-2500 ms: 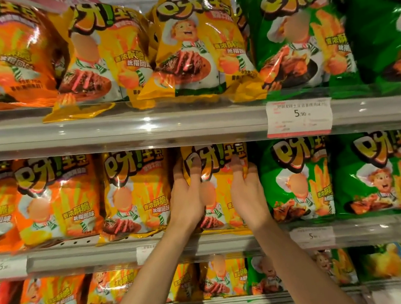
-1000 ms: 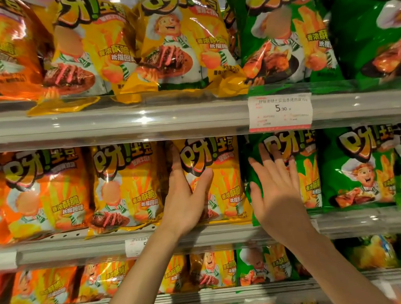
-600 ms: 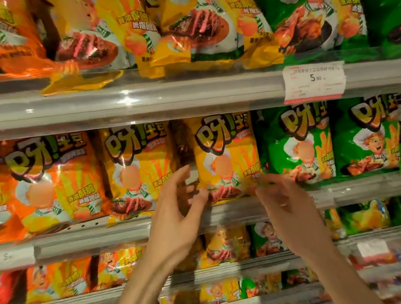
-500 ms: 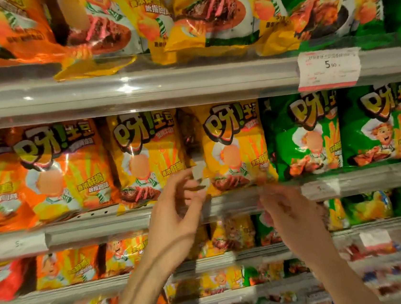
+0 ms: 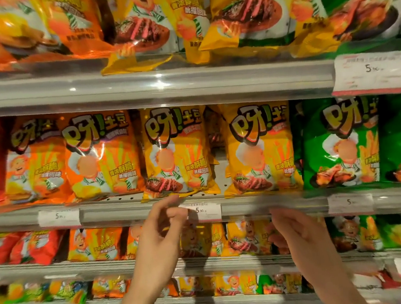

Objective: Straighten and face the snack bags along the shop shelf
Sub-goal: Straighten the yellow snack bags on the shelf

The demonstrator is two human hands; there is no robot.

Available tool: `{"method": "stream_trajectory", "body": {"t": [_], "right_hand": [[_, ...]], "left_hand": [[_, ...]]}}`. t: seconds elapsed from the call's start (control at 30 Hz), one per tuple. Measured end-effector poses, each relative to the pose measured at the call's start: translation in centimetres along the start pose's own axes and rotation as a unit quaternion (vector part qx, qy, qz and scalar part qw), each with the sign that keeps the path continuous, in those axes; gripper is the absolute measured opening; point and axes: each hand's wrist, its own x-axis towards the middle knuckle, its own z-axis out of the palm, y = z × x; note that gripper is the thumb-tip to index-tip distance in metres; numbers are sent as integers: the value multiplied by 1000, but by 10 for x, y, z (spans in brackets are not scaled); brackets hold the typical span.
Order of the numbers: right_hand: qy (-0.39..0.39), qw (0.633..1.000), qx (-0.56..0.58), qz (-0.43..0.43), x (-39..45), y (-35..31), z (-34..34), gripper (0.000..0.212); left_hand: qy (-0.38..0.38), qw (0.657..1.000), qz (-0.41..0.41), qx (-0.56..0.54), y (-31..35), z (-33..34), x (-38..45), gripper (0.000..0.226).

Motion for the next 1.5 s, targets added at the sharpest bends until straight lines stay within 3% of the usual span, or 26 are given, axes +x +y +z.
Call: {"method": "stream_trajectory", "body": {"t": [0.2, 0.27, 0.47, 0.6, 0.67, 0.73, 1.07, 1.23, 1.5], "right_hand": [[-15, 999, 20, -35, 1, -19, 18, 14], [-18, 998, 12, -60, 0, -28, 28, 13], [-49, 981, -79, -173, 18, -74, 88, 26], [38, 957, -194, -211, 65, -98, 133, 54], [13, 974, -197, -114, 86, -107, 144, 81], [-14, 980, -195, -42, 104, -106, 152, 94], [5, 990, -136, -23, 116, -97, 156, 104], [13, 989, -145, -33, 113, -99, 156, 89], [29, 984, -175, -10, 102, -100, 151, 101]], "left_hand": [[81, 996, 43, -15, 17, -21, 13, 23], [89, 994, 61, -16, 23, -28, 26, 36], [22, 999, 27, 20, 38, -36, 89, 84], [-25, 999, -13, 33, 43, -31, 123, 82], [-24, 999, -26, 22, 44, -25, 138, 82], [-6, 1000, -21, 13, 44, -19, 147, 75], [-18, 998, -54, 21, 37, -8, 167, 46], [-34, 997, -29, 69, 34, -10, 164, 77], [-31, 998, 14, 59, 35, -3, 146, 100]]}}
